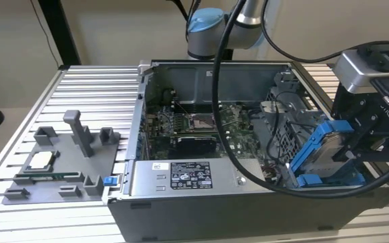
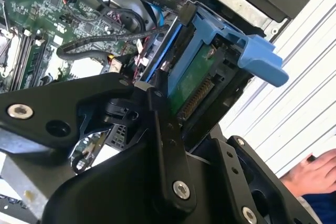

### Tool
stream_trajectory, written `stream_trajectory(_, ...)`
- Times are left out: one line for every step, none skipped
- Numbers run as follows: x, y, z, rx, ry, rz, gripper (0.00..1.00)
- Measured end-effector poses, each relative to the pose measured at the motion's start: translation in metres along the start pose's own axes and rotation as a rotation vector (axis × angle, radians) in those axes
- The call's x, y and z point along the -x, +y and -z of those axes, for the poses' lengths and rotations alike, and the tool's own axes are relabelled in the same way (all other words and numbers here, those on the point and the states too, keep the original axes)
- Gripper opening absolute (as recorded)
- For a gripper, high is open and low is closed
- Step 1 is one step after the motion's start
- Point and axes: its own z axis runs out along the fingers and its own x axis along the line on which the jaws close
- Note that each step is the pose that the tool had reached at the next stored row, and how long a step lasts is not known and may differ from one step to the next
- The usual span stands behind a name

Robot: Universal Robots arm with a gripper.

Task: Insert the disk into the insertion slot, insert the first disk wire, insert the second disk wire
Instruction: 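Insert the disk into the insertion slot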

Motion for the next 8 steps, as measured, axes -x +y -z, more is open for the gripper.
stream_trajectory(0.0000,0.0000,0.0000,0.0000,0.0000,0.000,0.00)
stream_trajectory(0.0000,0.0000,0.0000,0.0000,0.0000,0.000,0.00)
stream_trajectory(0.0000,0.0000,0.0000,0.0001,0.0000,0.000,0.00)
stream_trajectory(0.0000,0.0000,0.0003,0.0002,0.0002,0.000,1.00)
stream_trajectory(0.0001,0.0001,0.0014,0.0003,0.0002,0.000,1.00)
stream_trajectory(0.0004,0.0002,0.0032,0.0008,-0.0001,0.000,1.00)
stream_trajectory(0.0007,0.0002,0.0059,0.0018,0.0000,-0.001,1.00)
stream_trajectory(0.0011,0.0002,0.0090,0.0031,0.0001,-0.001,1.00)
